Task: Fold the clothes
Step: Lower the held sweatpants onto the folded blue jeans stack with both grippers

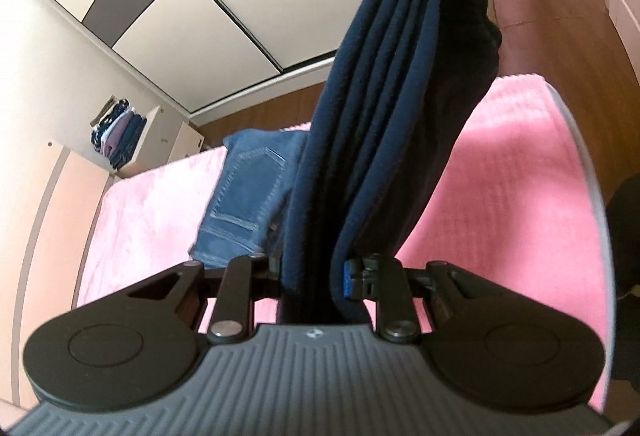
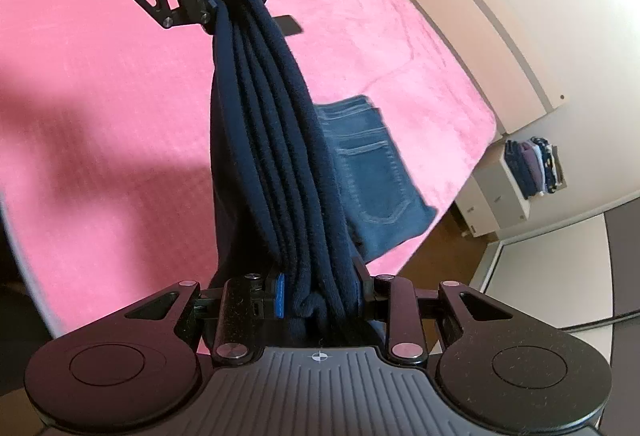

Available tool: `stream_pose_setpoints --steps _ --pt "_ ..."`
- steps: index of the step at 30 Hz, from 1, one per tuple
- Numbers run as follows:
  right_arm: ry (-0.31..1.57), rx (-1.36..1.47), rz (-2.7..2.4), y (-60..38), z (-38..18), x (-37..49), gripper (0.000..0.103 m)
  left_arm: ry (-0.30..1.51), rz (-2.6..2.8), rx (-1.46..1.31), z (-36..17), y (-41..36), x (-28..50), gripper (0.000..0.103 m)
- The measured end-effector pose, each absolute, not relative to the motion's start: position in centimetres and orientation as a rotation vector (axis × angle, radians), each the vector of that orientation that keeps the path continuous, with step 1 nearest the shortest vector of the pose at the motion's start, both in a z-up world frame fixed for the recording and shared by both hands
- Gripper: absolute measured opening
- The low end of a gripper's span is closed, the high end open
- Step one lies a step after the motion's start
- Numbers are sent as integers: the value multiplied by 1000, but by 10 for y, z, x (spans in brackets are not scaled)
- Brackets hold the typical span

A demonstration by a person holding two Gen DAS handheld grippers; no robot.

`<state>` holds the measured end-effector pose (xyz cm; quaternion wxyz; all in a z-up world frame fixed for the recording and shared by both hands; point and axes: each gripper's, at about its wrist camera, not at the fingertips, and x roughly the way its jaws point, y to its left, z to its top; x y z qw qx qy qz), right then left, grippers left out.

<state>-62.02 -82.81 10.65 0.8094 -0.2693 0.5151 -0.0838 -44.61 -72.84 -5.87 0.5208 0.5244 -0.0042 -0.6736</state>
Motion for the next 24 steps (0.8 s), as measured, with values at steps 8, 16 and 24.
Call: stream_pose_setpoints --steps 8,16,24 --pt "1034 -646 -105 -945 114 -571 29 -43 -1511 1227 -41 -822 -407 21" --pt "923 -806 -161 -1071 108 -485 29 -58 -1353 1233 -28 -951 -353 21" --pt "843 -885 -273 -1107 -20 -454 29 -142 -1177 1173 -84 -1030 -305 21"
